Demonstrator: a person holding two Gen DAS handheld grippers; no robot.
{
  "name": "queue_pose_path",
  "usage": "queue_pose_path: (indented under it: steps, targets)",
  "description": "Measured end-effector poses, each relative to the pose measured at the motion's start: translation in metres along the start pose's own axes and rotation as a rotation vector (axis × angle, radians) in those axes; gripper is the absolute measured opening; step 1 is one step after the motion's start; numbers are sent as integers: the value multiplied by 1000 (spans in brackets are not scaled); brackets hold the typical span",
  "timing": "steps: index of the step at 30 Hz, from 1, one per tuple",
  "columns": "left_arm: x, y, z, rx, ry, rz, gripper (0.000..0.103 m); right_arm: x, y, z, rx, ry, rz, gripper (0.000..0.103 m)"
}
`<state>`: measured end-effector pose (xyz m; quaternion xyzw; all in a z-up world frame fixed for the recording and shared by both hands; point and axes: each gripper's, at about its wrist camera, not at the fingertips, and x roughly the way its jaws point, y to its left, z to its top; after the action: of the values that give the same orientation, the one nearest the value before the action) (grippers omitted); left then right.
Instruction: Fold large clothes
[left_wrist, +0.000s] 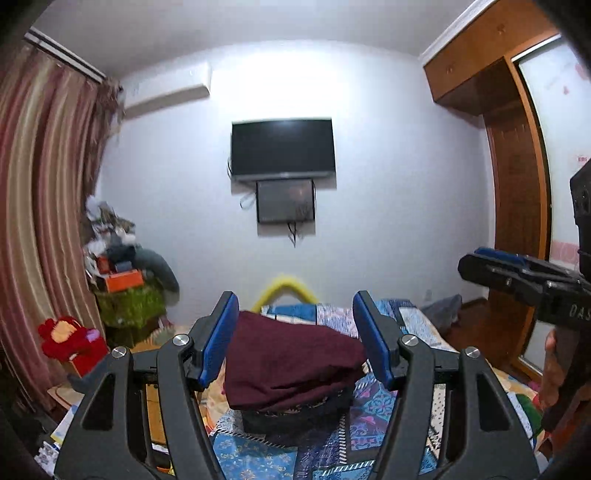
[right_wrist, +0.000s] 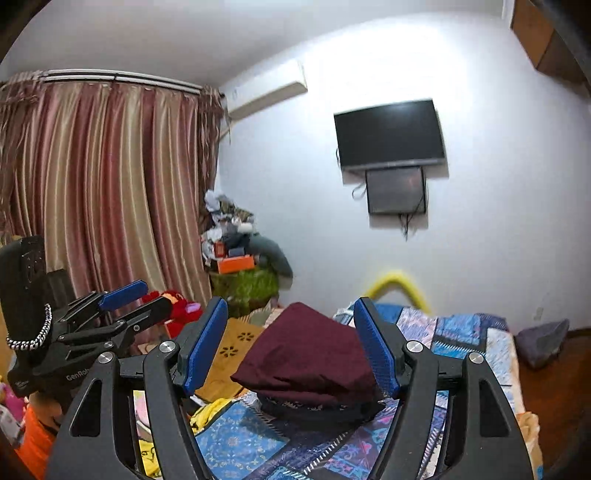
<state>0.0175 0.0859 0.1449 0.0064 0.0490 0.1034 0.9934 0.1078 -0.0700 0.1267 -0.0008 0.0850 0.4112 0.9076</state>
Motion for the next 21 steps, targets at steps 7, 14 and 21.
queue_pose_path:
  steps: [7,14,21]
  targets:
    - [-37,-14,-15,-40,-50,15,77,-14,7,-21,-4,-44,-48,75]
    - [-47,-15,-23,-75,-52,44,100,-23,7,-30,2,-66,-152,103]
    - [-50,-24,-30,-77,-47,68,102,-18,6,-30,12,-48,-159,103]
